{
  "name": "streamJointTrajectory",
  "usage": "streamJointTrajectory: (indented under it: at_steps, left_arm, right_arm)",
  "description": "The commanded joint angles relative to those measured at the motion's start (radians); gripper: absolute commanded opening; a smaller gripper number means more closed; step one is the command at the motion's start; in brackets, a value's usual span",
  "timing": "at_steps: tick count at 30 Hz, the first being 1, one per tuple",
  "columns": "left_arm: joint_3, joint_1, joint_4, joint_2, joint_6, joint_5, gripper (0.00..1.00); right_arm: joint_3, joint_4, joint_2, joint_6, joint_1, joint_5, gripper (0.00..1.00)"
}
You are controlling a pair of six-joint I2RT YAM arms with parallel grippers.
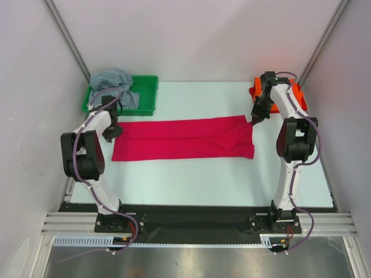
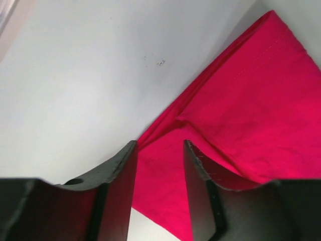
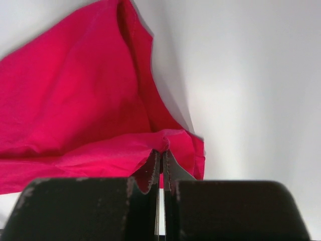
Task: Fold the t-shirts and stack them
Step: Fold the tshirt
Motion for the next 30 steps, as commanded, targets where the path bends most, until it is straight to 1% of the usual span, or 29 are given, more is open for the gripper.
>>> streamJointTrajectory:
  at_steps: [1,4,6,7,9,11,12,14,15,16,17,20,21,24,25,27,28,29,30]
  left_arm:
    - [0.004,0.000,-0.006,-0.107,-0.018,-0.048,0.48]
    - [-0.083,-0.004,0.024,-0.202,-0.014,0.003,0.47]
    - [-0.139,-0.010,0.081,-0.278,-0.011,0.050,0.45]
    - [-0.166,-0.009,0.105,-0.302,-0.011,0.075,0.40]
    - [-0.237,-0.009,0.164,-0.329,-0.011,0.136,0.35]
    - [-0.275,-0.015,0.196,-0.311,-0.015,0.208,0.26]
    - [-0.276,-0.015,0.196,-0.307,-0.015,0.208,0.26]
    - [-0.286,-0.018,0.213,-0.294,-0.015,0.230,0.26]
    - [-0.289,-0.018,0.211,-0.288,-0.024,0.228,0.26]
    - [-0.294,-0.018,0.210,-0.282,-0.029,0.227,0.26]
    - [-0.297,-0.018,0.211,-0.282,-0.029,0.230,0.26]
    - [-0.318,-0.020,0.221,-0.302,-0.024,0.231,0.26]
    - [-0.323,-0.018,0.219,-0.311,-0.020,0.228,0.27]
    - [-0.341,-0.020,0.208,-0.339,-0.009,0.224,0.27]
    - [-0.348,-0.020,0.205,-0.348,-0.006,0.224,0.27]
    - [-0.360,-0.020,0.207,-0.371,0.003,0.225,0.27]
    - [-0.368,-0.020,0.202,-0.374,0.002,0.225,0.27]
    - [-0.372,-0.020,0.202,-0.377,0.002,0.228,0.27]
    - [-0.375,-0.020,0.202,-0.379,0.002,0.233,0.27]
  right_arm:
    - [0.060,0.021,0.010,-0.017,0.002,0.008,0.00]
    - [0.069,0.027,0.022,-0.008,-0.001,-0.001,0.00]
    - [0.077,0.033,0.031,-0.007,-0.002,-0.009,0.00]
    - [0.081,0.036,0.036,-0.007,-0.002,-0.012,0.01]
    - [0.096,0.042,0.053,0.001,-0.002,-0.022,0.01]
    - [0.133,0.042,0.094,0.013,0.002,-0.044,0.03]
    - [0.141,0.042,0.094,0.013,0.002,-0.044,0.05]
    - [0.162,0.044,0.111,0.018,0.002,-0.049,0.10]
    - [0.172,0.042,0.128,0.018,0.002,-0.049,0.17]
    - [0.191,0.045,0.138,0.020,0.004,-0.053,0.21]
    - [0.202,0.045,0.148,0.020,0.004,-0.061,0.23]
    - [0.254,0.061,0.180,0.007,0.002,-0.070,0.35]
    - [0.267,0.068,0.191,-0.006,-0.001,-0.070,0.46]
    - [0.340,0.047,0.214,-0.017,-0.016,-0.076,0.55]
    - [0.340,0.027,0.182,-0.022,-0.018,-0.066,0.56]
    - [0.221,0.039,0.114,-0.036,-0.001,-0.043,0.59]
    - [0.162,0.071,0.067,-0.046,0.007,-0.032,0.60]
    - [0.102,0.087,-0.014,-0.048,0.016,-0.041,0.61]
    - [-0.019,0.094,-0.053,-0.039,0.027,-0.053,0.63]
